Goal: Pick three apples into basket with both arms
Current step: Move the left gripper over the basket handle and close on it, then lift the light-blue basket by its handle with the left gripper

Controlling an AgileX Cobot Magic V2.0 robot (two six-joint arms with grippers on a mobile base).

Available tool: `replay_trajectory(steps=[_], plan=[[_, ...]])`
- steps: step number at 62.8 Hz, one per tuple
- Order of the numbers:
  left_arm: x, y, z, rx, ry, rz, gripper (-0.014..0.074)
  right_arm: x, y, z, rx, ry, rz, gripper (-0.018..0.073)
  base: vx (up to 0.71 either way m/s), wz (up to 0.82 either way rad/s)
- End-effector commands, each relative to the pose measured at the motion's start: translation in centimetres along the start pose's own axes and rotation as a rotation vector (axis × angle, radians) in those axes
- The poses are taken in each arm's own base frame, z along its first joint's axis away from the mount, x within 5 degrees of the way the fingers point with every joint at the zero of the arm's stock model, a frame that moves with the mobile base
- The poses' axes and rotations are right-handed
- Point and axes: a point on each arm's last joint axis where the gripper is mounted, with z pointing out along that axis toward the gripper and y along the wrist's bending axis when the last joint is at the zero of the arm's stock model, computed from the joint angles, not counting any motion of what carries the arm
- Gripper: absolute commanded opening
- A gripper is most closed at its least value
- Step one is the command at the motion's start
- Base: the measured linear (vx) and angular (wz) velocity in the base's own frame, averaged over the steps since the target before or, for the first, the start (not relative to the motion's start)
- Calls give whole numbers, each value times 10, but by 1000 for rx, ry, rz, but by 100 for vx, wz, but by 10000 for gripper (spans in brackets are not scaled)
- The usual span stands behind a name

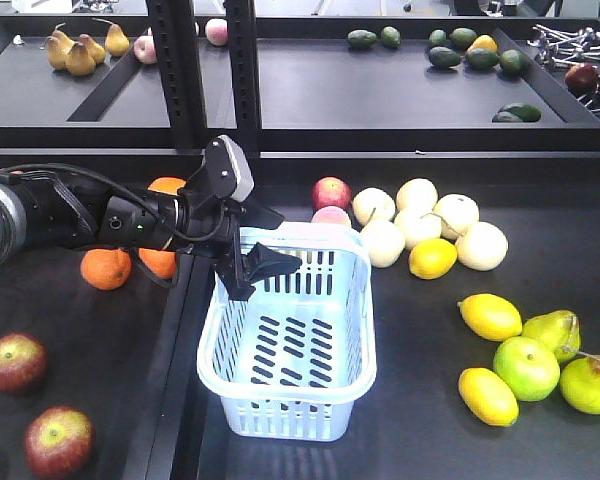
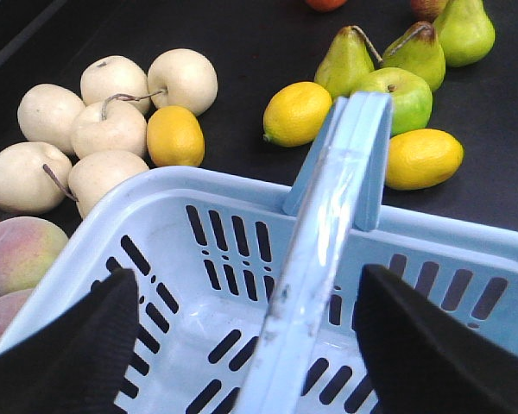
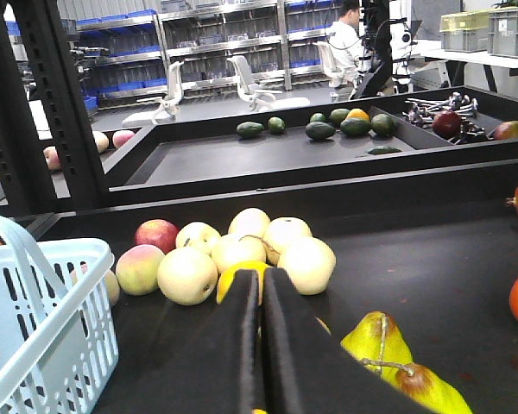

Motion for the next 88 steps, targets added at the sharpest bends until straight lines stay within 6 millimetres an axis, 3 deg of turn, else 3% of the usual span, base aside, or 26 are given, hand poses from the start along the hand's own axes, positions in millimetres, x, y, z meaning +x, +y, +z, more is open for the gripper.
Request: replay_trajectory(steps=[1,8,21,38,54,69,81,88], plan=[[-22,-1,-13,-14,-12,73,444,-3,2,-1,-22,-71,-13,-4,0,0],[-22,-1,-13,-15,-12,45,321,-3,2,-1,-22,-71,-13,-4,0,0],[-24,-3,-14,10,-23,9,-11,-3,2,-1,-22,-71,-13,-4,0,0],[-57,-20,-40,84,-100,-53,-8,-3,2,-1,-22,-71,-13,-4,0,0],[-105,-45,-87,115,-193,-143,-8,-3,2,-1,-22,-71,-13,-4,0,0],[-143,-82,-136,226,-248,-315,-8,-3,2,-1,-22,-71,-13,-4,0,0],[-162,-110,-170,226,-298,-253,-8,-3,2,-1,-22,-71,-13,-4,0,0],[-158,-127,-184,184,-314,-251,-8,-3,2,-1,-22,-71,-13,-4,0,0]])
